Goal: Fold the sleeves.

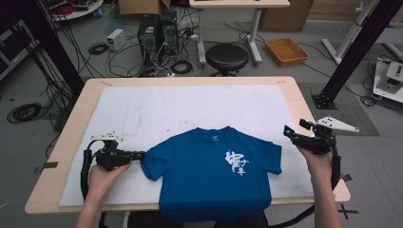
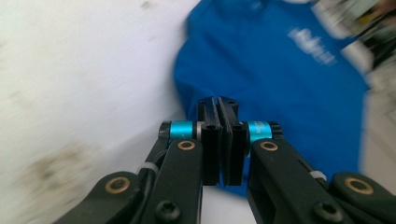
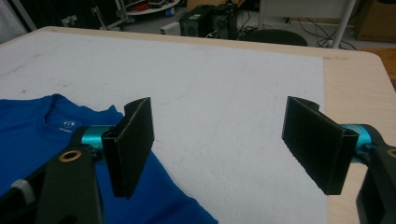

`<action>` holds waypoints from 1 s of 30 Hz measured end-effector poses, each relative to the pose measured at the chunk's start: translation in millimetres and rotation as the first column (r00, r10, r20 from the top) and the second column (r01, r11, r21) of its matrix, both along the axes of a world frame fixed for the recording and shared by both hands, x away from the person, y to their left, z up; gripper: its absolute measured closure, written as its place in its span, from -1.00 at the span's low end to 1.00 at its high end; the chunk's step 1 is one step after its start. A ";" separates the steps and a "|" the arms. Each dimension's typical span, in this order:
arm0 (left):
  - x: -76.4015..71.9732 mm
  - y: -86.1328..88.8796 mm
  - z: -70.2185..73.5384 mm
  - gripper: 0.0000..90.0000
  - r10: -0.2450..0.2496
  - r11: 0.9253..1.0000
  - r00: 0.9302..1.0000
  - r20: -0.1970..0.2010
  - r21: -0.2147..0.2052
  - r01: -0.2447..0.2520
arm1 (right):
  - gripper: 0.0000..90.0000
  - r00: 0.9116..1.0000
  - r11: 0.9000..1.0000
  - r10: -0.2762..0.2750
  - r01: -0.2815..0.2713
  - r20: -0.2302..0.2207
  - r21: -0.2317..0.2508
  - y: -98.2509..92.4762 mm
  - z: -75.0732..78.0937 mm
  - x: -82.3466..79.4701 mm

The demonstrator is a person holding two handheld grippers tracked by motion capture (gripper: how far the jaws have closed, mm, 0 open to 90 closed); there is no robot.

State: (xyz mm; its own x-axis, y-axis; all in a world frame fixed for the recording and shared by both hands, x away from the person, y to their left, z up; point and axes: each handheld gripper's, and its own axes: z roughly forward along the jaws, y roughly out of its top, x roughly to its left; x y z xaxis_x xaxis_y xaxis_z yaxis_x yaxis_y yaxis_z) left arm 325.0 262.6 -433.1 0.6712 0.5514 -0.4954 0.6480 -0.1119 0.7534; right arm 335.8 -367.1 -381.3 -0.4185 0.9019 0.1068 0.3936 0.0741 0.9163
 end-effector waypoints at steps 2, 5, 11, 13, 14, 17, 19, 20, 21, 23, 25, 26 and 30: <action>-0.5 -4.8 4.8 0.95 -0.011 1.000 1.000 0.013 -0.024 0.012 | -0.45 1.000 1.000 -0.004 0.004 0.004 0.006 -1.0 1.1 -0.4; 0.0 -26.3 16.2 0.95 -0.055 0.994 0.998 0.035 -0.095 0.058 | -0.45 1.000 1.000 -0.002 0.002 0.009 0.017 -1.5 2.0 -0.4; 5.2 -85.6 20.0 0.95 -0.139 0.981 0.990 0.001 -0.135 0.138 | -0.45 1.000 1.000 0.004 -0.004 0.013 0.023 -0.7 3.5 -1.6; 7.3 -104.1 18.5 0.95 -0.155 0.979 0.988 -0.012 -0.138 0.151 | -0.45 1.000 1.000 0.004 -0.005 0.011 0.023 -0.1 3.3 -1.5; 8.4 -113.0 17.4 0.95 -0.158 0.979 0.987 -0.014 -0.135 0.155 | -0.45 1.000 1.000 0.005 -0.005 0.011 0.019 0.2 3.1 -1.2; 12.8 -136.2 13.1 0.95 -0.163 0.979 0.986 -0.028 -0.125 0.158 | -0.45 1.000 1.000 0.007 -0.007 0.011 0.017 0.6 2.7 -0.9; 17.4 -146.8 8.3 0.94 -0.155 0.982 0.988 -0.022 -0.110 0.151 | -0.45 1.000 1.000 0.007 -0.007 0.008 0.015 0.8 2.2 -0.6; 19.6 -150.9 5.6 0.82 -0.154 0.983 0.988 -0.018 -0.108 0.151 | -0.45 1.000 1.000 0.007 -0.007 0.006 0.014 0.7 1.9 -0.5; 21.5 -154.4 3.2 0.66 -0.149 0.983 0.989 -0.009 -0.112 0.147 | -0.45 1.000 1.000 0.004 -0.004 0.004 0.014 0.6 1.7 -0.5; 23.0 -158.2 1.2 0.44 -0.141 0.982 0.990 0.018 -0.121 0.142 | -0.44 1.000 1.000 0.003 -0.003 0.000 0.014 -0.1 1.0 -0.1; 21.6 -157.4 3.6 0.26 -0.125 0.984 0.990 0.068 -0.121 0.132 | -0.43 1.000 1.000 -0.003 0.003 -0.010 0.019 -1.0 0.2 0.0; 19.2 -152.0 8.3 0.17 -0.097 0.989 0.988 0.123 -0.097 0.109 | -0.42 1.000 1.000 -0.002 0.002 -0.010 0.024 -1.7 -0.3 0.3; 14.0 -135.7 16.1 0.04 -0.045 0.997 0.980 0.193 -0.059 0.058 | -0.40 1.000 0.999 0.004 -0.003 -0.030 0.040 -3.5 -1.5 1.3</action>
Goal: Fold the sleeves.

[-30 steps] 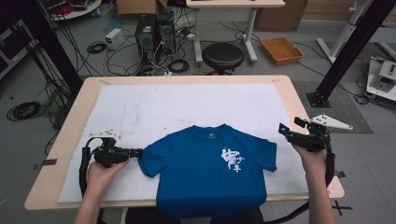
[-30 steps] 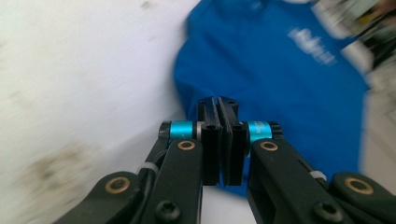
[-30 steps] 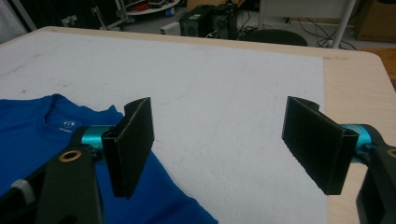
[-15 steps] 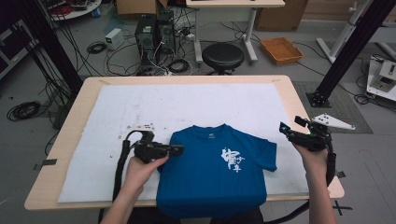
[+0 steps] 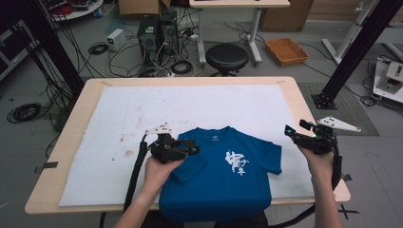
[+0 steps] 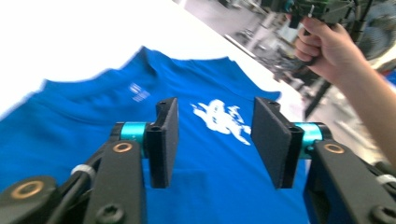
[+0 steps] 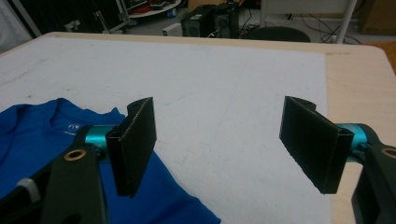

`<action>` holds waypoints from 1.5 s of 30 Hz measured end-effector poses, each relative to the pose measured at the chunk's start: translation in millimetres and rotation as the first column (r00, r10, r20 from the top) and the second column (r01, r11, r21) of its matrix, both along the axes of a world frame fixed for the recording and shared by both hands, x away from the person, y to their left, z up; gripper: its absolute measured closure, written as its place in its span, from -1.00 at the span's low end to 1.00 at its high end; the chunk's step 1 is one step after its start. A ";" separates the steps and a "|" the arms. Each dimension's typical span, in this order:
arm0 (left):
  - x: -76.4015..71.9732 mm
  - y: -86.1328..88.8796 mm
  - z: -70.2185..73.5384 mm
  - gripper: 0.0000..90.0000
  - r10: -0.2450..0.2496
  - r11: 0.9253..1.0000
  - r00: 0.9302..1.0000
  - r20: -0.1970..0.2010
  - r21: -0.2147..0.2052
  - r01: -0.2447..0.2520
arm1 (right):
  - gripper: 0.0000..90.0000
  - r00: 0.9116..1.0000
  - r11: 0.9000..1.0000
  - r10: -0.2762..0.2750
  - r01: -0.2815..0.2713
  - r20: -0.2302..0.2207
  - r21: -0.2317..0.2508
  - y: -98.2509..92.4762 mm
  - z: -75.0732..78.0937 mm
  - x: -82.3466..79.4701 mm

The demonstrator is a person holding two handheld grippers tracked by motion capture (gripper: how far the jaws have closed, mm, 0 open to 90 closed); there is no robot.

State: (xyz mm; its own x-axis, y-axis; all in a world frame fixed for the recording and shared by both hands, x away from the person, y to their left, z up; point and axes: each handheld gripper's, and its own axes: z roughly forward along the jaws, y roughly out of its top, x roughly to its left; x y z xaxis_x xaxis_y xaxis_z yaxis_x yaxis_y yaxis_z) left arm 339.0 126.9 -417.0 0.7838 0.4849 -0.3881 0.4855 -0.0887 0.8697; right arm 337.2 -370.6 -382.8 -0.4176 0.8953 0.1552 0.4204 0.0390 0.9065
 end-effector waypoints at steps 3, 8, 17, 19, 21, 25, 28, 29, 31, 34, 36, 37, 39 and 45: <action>-5.1 19.1 5.4 0.02 0.046 0.998 0.997 0.063 0.048 -0.049 | -0.42 1.000 1.000 0.014 -0.014 -0.025 0.005 -0.6 -1.3 1.9; -15.0 60.7 10.3 -0.01 0.154 0.977 0.973 0.175 0.121 -0.176 | -0.32 0.997 1.000 0.011 -0.012 -0.081 -0.011 -0.1 -9.4 6.4; -15.5 119.1 -2.2 -0.01 0.309 0.932 0.933 0.182 0.134 -0.335 | 0.41 0.963 0.992 0.057 -0.085 -0.262 -0.098 0.5 -35.9 15.7; -14.2 124.7 -4.9 -0.01 0.319 0.930 0.931 0.176 0.133 -0.344 | 0.44 0.956 0.990 0.058 -0.091 -0.287 -0.104 1.0 -42.2 17.4; -13.2 129.5 -6.9 -0.01 0.327 0.929 0.931 0.161 0.123 -0.348 | 0.48 0.952 0.990 0.059 -0.095 -0.300 -0.106 1.8 -47.3 18.9; -13.1 131.4 -7.2 -0.01 0.328 0.931 0.932 0.156 0.117 -0.347 | 0.48 0.946 0.992 0.051 -0.086 -0.321 -0.095 3.4 -54.6 21.3; -12.7 131.4 -7.4 -0.01 0.327 0.931 0.933 0.154 0.118 -0.346 | 0.52 0.939 0.991 0.044 -0.085 -0.341 -0.105 5.2 -59.6 23.2; -12.6 131.3 -7.5 -0.01 0.324 0.932 0.934 0.153 0.121 -0.343 | 0.53 0.937 0.990 0.039 -0.082 -0.348 -0.110 5.9 -61.2 23.9; -12.4 130.4 -7.7 -0.01 0.323 0.932 0.934 0.152 0.120 -0.342 | 0.58 0.938 0.990 0.034 -0.079 -0.346 -0.117 6.5 -62.0 23.7; -12.3 129.7 -7.6 -0.01 0.320 0.933 0.936 0.148 0.122 -0.339 | 0.98 0.936 0.988 0.061 -0.107 -0.348 -0.115 6.7 -62.0 22.0; -12.2 129.2 -7.7 -0.01 0.319 0.934 0.936 0.146 0.119 -0.337 | 0.99 0.936 0.987 0.070 -0.115 -0.345 -0.113 7.8 -60.5 20.8; -11.9 129.1 -7.8 -0.01 0.318 0.934 0.936 0.148 0.119 -0.336 | 0.99 0.936 0.987 0.070 -0.115 -0.345 -0.113 7.8 -60.5 20.8; -12.0 129.3 -7.6 -0.01 0.320 0.933 0.936 0.145 0.121 -0.338 | 1.00 0.940 0.988 0.080 -0.120 -0.331 -0.101 7.7 -56.9 19.4; -10.4 131.8 -8.1 -0.01 0.335 0.929 0.933 0.131 0.118 -0.350 | 1.00 0.950 0.991 0.105 -0.124 -0.293 -0.048 10.3 -30.5 9.6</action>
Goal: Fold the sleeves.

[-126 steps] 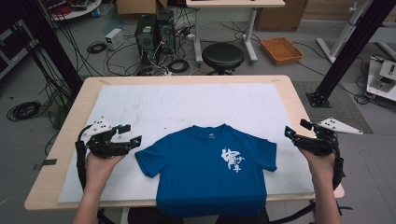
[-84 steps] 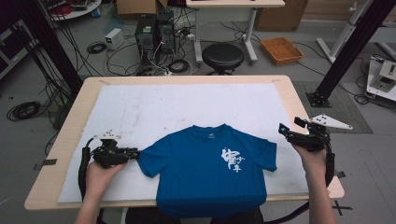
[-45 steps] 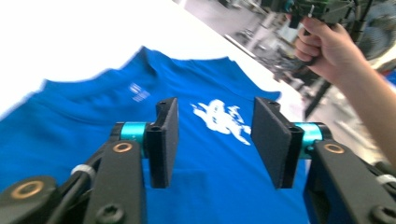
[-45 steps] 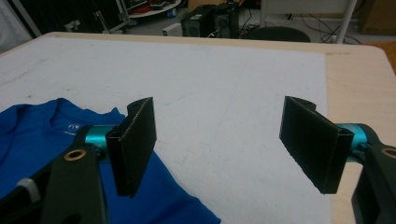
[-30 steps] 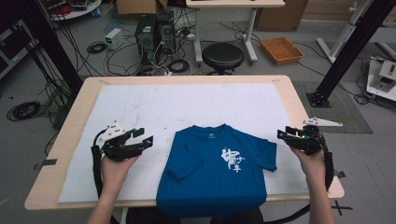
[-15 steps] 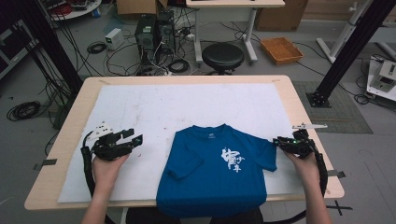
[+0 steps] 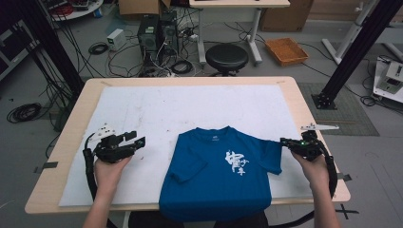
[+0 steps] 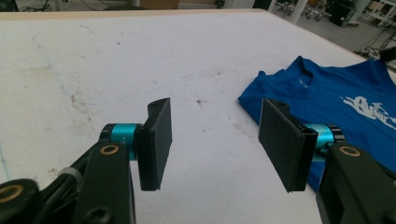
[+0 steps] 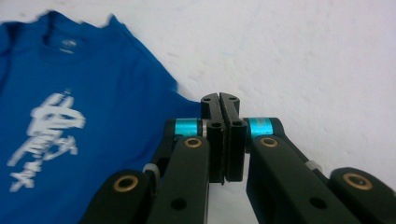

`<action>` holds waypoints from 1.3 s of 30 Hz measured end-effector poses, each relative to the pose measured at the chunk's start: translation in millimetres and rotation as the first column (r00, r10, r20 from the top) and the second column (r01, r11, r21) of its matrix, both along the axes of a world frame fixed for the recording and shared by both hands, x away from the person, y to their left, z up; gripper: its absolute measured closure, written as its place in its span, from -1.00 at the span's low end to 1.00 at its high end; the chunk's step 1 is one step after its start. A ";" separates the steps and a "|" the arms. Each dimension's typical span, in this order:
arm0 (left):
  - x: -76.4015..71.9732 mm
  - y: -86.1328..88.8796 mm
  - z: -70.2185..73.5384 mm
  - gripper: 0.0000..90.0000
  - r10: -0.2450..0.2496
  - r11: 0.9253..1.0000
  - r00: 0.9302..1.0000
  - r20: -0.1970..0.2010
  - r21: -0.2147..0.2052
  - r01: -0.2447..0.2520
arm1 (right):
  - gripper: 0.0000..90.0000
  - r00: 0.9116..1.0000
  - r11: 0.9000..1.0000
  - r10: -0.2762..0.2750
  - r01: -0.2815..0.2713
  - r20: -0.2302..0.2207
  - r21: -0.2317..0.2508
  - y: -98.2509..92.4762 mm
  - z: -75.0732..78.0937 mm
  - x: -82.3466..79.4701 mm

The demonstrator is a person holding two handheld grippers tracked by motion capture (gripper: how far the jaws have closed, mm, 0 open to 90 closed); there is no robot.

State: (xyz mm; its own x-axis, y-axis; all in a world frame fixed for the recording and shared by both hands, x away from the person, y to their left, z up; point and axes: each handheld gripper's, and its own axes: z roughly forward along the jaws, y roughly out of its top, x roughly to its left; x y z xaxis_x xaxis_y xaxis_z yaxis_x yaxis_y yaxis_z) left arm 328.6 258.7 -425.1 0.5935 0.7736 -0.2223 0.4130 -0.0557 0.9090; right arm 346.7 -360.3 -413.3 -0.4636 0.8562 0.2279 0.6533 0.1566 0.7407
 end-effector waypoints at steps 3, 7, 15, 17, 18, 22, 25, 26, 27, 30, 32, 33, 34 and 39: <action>1.4 -1.0 -0.2 -0.01 -0.003 1.000 1.000 -0.004 0.001 0.003 | 1.00 0.999 0.999 0.032 -0.032 0.027 -0.008 12.1 20.4 -8.4; 1.8 -3.5 0.8 -0.01 -0.013 1.000 1.000 -0.001 -0.004 0.013 | 1.00 0.997 0.997 0.068 -0.067 0.046 -0.035 30.5 34.5 -15.4; 2.4 -9.4 0.2 -0.01 -0.033 0.999 0.999 -0.008 -0.004 0.033 | 0.99 0.973 0.979 0.183 -0.167 0.139 -0.119 112.7 46.9 -28.2; 1.9 -12.4 -0.3 -0.01 -0.041 0.999 0.999 -0.011 0.000 0.041 | 0.88 0.963 0.970 0.217 -0.194 0.161 -0.145 145.5 32.7 -26.1; 1.9 -13.2 -0.5 -0.01 -0.045 0.999 0.999 -0.010 0.006 0.045 | 0.88 0.963 0.970 0.217 -0.194 0.161 -0.145 145.5 32.7 -26.1; 1.7 -17.6 -1.4 -0.01 -0.061 0.998 0.998 -0.012 0.013 0.061 | 0.65 0.954 0.967 0.246 -0.228 0.172 -0.117 159.1 23.6 -24.7; 1.9 -18.2 -2.2 -0.01 -0.065 0.998 0.998 -0.017 0.015 0.065 | 0.65 0.955 0.973 0.226 -0.210 0.193 -0.100 149.8 30.3 -25.5; 2.0 -18.1 -2.3 -0.02 -0.064 0.998 0.998 -0.018 0.014 0.065 | 0.54 0.961 0.977 0.210 -0.198 0.180 -0.082 136.0 35.1 -26.7; 2.0 -17.8 -2.3 -0.02 -0.064 0.998 0.998 -0.019 0.012 0.064 | 0.54 0.961 0.977 0.210 -0.198 0.180 -0.082 136.0 35.1 -26.7; 1.7 -16.9 -2.0 -0.02 -0.058 0.998 0.998 -0.020 0.003 0.058 | 0.44 0.976 0.981 0.189 -0.184 0.107 -0.059 107.7 26.1 -32.8; 1.8 -17.0 -2.0 -0.02 -0.057 0.998 0.998 -0.021 -0.001 0.057 | 0.44 0.979 0.982 0.186 -0.181 0.089 -0.057 102.2 21.4 -35.0; 2.0 -17.7 -2.2 -0.03 -0.056 0.998 0.998 -0.020 -0.003 0.056 | 0.44 0.980 0.982 0.185 -0.180 0.079 -0.062 97.6 16.7 -37.9; 1.8 -18.3 -2.1 -0.03 -0.059 0.998 0.998 -0.024 -0.001 0.059 | 0.42 0.981 0.981 0.186 -0.182 0.061 -0.066 90.9 9.9 -44.6; 2.4 -23.5 -3.2 -0.03 -0.072 0.997 0.997 -0.029 0.006 0.072 | 0.70 0.977 0.972 0.212 -0.209 0.015 -0.108 89.4 0.4 -56.2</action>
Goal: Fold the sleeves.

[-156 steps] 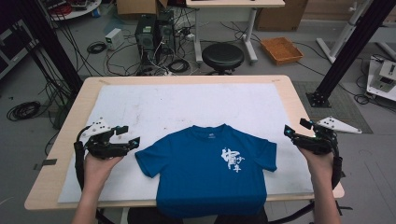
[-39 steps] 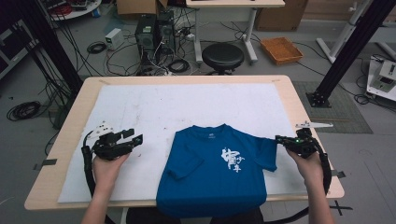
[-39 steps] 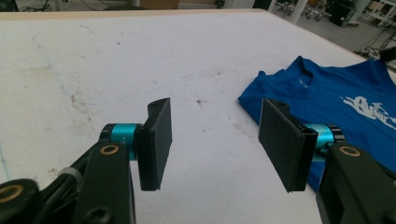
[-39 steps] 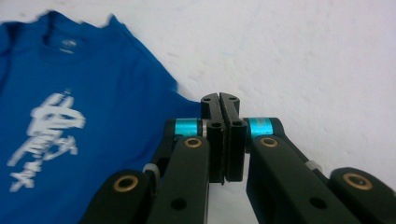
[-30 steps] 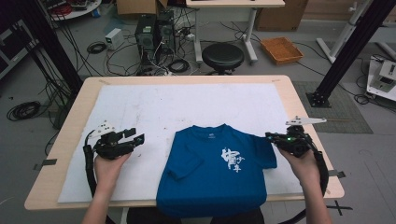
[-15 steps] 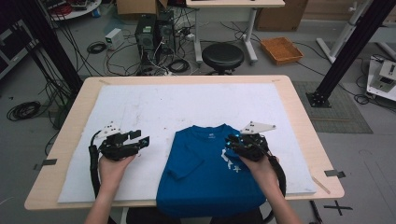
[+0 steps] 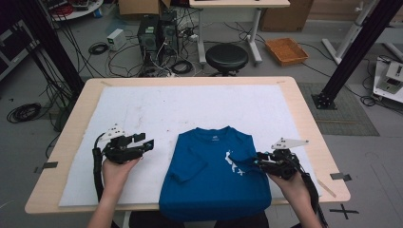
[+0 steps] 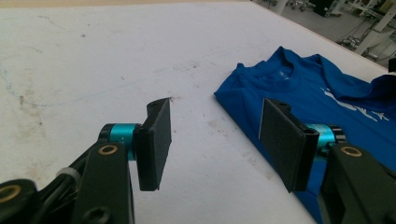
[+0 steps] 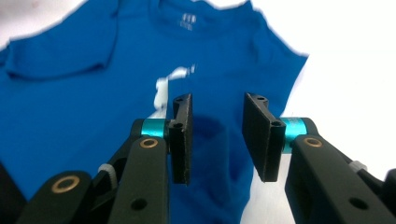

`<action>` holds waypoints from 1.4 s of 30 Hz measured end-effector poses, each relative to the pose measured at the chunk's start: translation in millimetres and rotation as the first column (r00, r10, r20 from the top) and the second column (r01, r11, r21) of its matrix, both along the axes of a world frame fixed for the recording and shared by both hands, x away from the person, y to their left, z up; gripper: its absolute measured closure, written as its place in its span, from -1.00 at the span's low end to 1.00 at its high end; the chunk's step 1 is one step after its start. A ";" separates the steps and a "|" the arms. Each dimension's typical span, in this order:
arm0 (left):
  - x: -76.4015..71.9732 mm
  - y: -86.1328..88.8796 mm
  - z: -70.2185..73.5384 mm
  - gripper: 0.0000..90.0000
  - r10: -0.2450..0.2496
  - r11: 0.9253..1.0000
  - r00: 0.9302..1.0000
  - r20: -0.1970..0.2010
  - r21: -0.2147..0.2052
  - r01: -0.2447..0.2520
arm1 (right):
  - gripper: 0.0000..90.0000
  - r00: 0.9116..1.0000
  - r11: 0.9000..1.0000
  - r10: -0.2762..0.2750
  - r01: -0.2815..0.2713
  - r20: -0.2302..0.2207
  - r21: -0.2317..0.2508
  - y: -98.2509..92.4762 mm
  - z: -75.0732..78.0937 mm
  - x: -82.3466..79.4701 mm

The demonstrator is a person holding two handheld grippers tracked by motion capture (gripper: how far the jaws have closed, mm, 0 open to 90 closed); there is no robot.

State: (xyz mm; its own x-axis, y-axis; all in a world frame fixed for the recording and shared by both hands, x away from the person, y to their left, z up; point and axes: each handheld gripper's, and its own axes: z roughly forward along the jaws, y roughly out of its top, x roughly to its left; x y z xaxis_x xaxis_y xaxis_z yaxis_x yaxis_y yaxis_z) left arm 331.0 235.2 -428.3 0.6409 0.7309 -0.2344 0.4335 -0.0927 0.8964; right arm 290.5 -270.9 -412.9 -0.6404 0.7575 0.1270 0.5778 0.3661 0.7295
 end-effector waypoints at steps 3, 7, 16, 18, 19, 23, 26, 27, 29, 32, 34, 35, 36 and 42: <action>0.3 -2.6 -0.7 -0.03 -0.009 1.000 1.000 -0.002 0.003 0.009 | 0.96 0.997 0.997 0.067 -0.068 -0.024 -0.038 7.8 -3.2 -4.4; 0.5 -4.1 -1.0 -0.03 -0.017 1.000 1.000 -0.003 0.005 0.017 | 0.97 0.989 0.988 0.142 -0.144 -0.041 -0.058 18.4 -3.8 -8.5; 1.0 -4.8 -1.4 -0.04 -0.023 1.000 1.000 -0.009 0.003 0.023 | 0.61 0.973 0.975 0.209 -0.215 -0.098 -0.050 15.5 -0.6 -7.9; 1.3 -5.5 -1.7 -0.04 -0.026 1.000 1.000 -0.011 0.000 0.026 | 0.52 0.981 0.982 0.176 -0.180 -0.083 -0.053 7.9 4.3 -6.1; 1.5 -6.0 -1.6 -0.05 -0.025 1.000 1.000 -0.011 0.000 0.025 | 0.37 0.990 0.990 0.130 -0.132 -0.054 -0.042 1.3 10.3 -2.7; 2.3 -8.2 -0.3 -0.05 -0.029 1.000 1.000 -0.008 -0.010 0.029 | 0.23 0.998 0.998 0.055 -0.055 0.003 -0.011 -5.8 20.1 6.3; 2.6 -11.5 2.9 -0.05 -0.039 0.999 0.999 0.000 -0.008 0.039 | 0.12 0.995 0.999 -0.025 0.022 0.097 0.031 -11.5 31.9 21.6; 2.8 -12.3 4.0 -0.05 -0.043 0.999 0.999 0.002 -0.003 0.043 | 0.08 0.992 0.998 -0.045 0.040 0.118 0.041 -12.2 35.1 26.3; 3.0 -14.6 6.6 -0.08 -0.041 0.999 0.999 0.010 0.006 0.041 | 0.04 0.986 0.996 -0.079 0.071 0.146 0.059 -12.9 39.6 34.7; 4.9 -17.0 9.6 -0.15 -0.045 0.999 0.999 0.017 0.022 0.045 | -0.18 0.970 0.987 -0.145 0.129 0.196 0.092 -13.4 42.5 46.9; 6.0 -18.1 10.5 -0.18 -0.045 0.999 0.999 0.017 0.031 0.045 | -0.21 0.968 0.987 -0.151 0.136 0.202 0.090 -13.5 40.9 47.5; 6.1 -18.8 10.6 -0.19 -0.041 0.999 0.999 0.016 0.033 0.040 | -0.24 0.966 0.986 -0.159 0.143 0.205 0.089 -14.0 38.5 47.5; 6.3 -19.2 10.7 -0.19 -0.042 0.999 0.999 0.014 0.032 0.041 | -0.31 0.961 0.984 -0.173 0.158 0.214 0.088 -16.4 32.7 47.1; 5.1 -20.4 12.7 -0.20 -0.027 0.999 0.999 0.026 0.044 0.026 | -0.36 0.953 0.974 -0.218 0.199 0.209 0.107 -27.8 26.4 47.0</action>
